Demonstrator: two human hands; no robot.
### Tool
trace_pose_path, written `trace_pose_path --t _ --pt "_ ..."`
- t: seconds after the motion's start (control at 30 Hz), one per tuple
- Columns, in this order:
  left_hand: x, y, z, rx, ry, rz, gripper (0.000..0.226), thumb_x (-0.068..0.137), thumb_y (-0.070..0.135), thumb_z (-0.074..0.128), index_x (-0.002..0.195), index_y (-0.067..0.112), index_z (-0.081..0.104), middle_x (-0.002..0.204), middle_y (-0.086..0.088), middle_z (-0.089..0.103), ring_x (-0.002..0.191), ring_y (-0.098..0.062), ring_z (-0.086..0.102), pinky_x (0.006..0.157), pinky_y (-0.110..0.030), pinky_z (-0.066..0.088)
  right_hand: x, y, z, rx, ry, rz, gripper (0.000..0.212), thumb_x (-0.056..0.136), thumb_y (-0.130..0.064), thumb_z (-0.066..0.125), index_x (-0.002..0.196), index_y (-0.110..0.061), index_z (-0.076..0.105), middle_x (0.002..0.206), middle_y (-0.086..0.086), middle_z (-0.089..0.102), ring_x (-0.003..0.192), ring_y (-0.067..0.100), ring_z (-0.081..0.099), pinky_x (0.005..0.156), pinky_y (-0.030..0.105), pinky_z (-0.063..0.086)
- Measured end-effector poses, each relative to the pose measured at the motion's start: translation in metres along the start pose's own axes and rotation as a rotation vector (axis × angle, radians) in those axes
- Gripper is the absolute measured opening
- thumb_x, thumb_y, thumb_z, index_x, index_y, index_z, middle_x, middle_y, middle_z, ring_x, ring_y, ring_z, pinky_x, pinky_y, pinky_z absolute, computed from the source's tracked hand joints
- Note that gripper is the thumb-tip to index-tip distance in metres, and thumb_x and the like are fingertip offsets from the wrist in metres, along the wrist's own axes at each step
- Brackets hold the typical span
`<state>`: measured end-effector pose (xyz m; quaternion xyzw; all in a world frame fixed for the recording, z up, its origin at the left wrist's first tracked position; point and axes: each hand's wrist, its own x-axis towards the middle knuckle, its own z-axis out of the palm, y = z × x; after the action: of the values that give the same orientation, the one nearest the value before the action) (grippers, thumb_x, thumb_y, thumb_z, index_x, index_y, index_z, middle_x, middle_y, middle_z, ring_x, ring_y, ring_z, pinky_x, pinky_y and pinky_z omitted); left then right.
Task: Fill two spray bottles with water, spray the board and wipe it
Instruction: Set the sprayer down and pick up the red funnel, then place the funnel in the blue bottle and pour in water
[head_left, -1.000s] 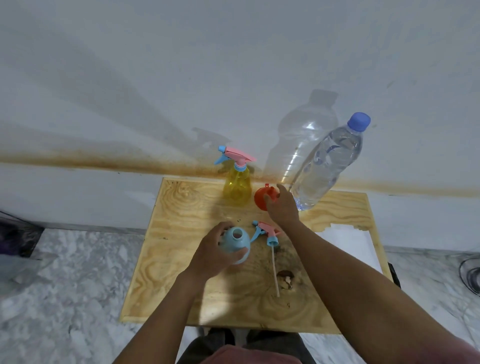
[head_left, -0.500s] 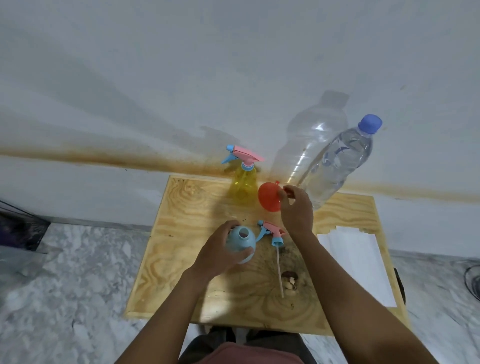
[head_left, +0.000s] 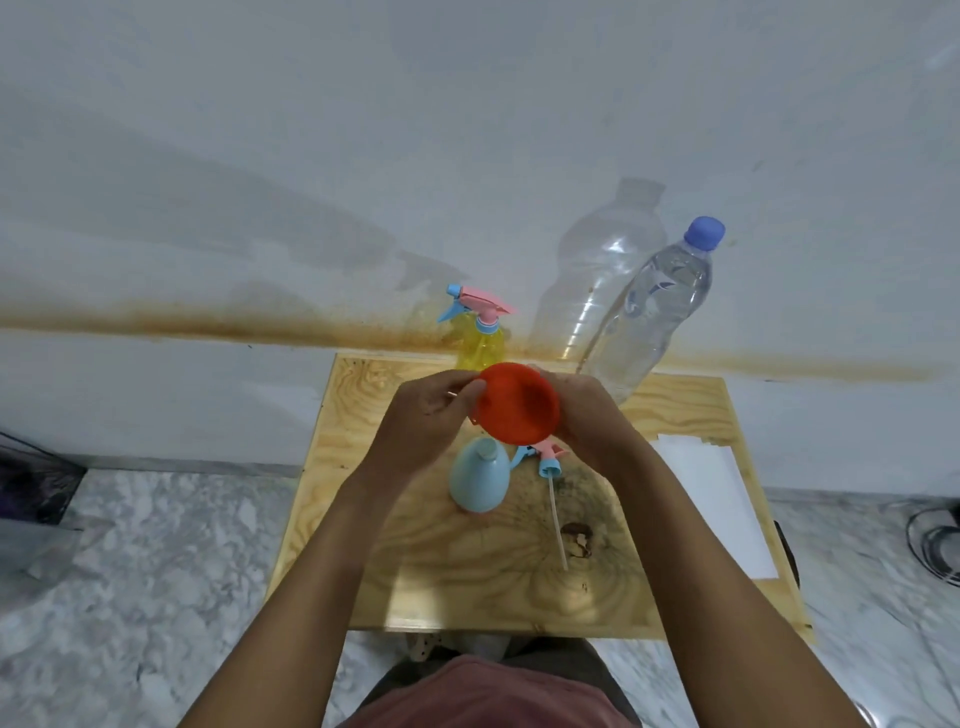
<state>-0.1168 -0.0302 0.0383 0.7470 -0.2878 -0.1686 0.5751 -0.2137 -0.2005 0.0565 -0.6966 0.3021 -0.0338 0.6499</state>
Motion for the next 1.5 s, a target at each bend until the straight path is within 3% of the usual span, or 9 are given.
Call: trace_pose_path --t 0.07,0.23,0.57,0.77,0.9,1.03,1.17,1.33,1.5 --pt "-0.001 0.001 -0.002 0.072 0.057 0.049 0.014 0.095 0.014 0.065 0.104 0.008 0.075 0.075 0.007 0.072 0.064 0.0 0.067 0.065 -0.015 0.054 -0.001 0.003 0.003 -0.028 -0.017 0.025 0.024 0.101 -0.018 0.053 0.088 -0.004 0.067 0.085 0.017 0.066 0.074 0.024 0.064 0.064 0.027 0.056" --pt "0.002 -0.003 -0.017 0.247 0.058 -0.025 0.016 0.095 0.016 0.066 0.093 0.006 0.078 0.067 0.005 0.069 0.058 0.006 0.063 0.056 -0.009 0.048 -0.005 0.007 -0.001 0.024 -0.033 0.122 0.046 0.097 -0.059 0.047 0.12 -0.024 0.066 0.107 0.004 0.071 0.096 0.023 0.07 0.089 0.043 0.06" --pt "0.001 -0.008 -0.012 0.309 -0.003 -0.148 0.024 0.094 0.031 0.066 0.089 0.011 0.079 0.063 -0.001 0.072 0.055 -0.001 0.066 0.052 -0.007 0.046 -0.019 0.017 0.005 -0.059 -0.054 0.023 0.021 0.097 -0.02 0.063 0.114 -0.009 0.071 0.095 0.01 0.074 0.077 0.014 0.073 0.071 0.028 0.062" --pt "0.001 -0.011 -0.004 0.259 0.015 -0.153 0.03 0.096 0.036 0.063 0.088 0.013 0.079 0.064 0.0 0.073 0.059 -0.006 0.067 0.056 -0.011 0.049 -0.022 0.025 0.006 0.005 -0.004 0.011 0.016 0.097 -0.021 0.063 0.108 -0.013 0.071 0.099 0.012 0.074 0.083 0.019 0.074 0.069 0.024 0.061" --pt "-0.002 -0.017 0.002 0.199 0.023 -0.172 0.029 0.096 0.038 0.062 0.091 0.015 0.079 0.073 -0.004 0.076 0.065 -0.012 0.072 0.072 -0.034 0.061 -0.021 0.03 0.007 -0.015 0.047 -0.01 0.017 0.097 -0.021 0.064 0.109 -0.012 0.071 0.099 0.014 0.074 0.09 0.029 0.074 0.076 0.032 0.063" --pt "-0.005 -0.022 0.005 0.073 0.034 -0.228 0.023 0.097 0.035 0.062 0.096 0.017 0.077 0.082 -0.002 0.076 0.07 -0.013 0.073 0.077 -0.045 0.061 -0.021 0.036 0.009 -0.027 0.069 0.012 0.023 0.096 -0.019 0.064 0.114 -0.004 0.07 0.097 0.014 0.074 0.077 0.022 0.074 0.063 0.022 0.06" --pt "-0.011 -0.026 0.006 0.075 0.031 -0.249 0.012 0.098 0.027 0.061 0.097 0.022 0.073 0.083 0.006 0.072 0.063 -0.004 0.067 0.079 -0.045 0.061 -0.018 0.045 0.014 -0.06 0.09 0.034 0.027 0.097 -0.021 0.064 0.117 -0.005 0.069 0.095 0.009 0.074 0.076 0.017 0.073 0.06 0.019 0.057" --pt "-0.013 -0.028 0.008 0.099 0.068 -0.263 0.012 0.097 0.027 0.062 0.097 0.023 0.073 0.087 0.006 0.071 0.079 -0.012 0.067 0.08 -0.041 0.059 -0.019 0.048 0.016 -0.129 0.091 0.005 0.025 0.098 -0.03 0.06 0.112 -0.012 0.07 0.085 0.0 0.074 0.068 0.005 0.071 0.067 0.025 0.059" --pt "-0.005 -0.006 0.007 0.167 0.168 -0.183 0.029 0.096 0.035 0.061 0.116 0.016 0.071 0.092 0.004 0.066 0.082 -0.008 0.065 0.073 -0.035 0.06 -0.018 0.041 -0.003 -0.266 0.265 -0.127 0.022 0.099 -0.035 0.057 0.11 -0.021 0.069 0.098 -0.004 0.073 0.087 0.015 0.071 0.077 0.03 0.057"
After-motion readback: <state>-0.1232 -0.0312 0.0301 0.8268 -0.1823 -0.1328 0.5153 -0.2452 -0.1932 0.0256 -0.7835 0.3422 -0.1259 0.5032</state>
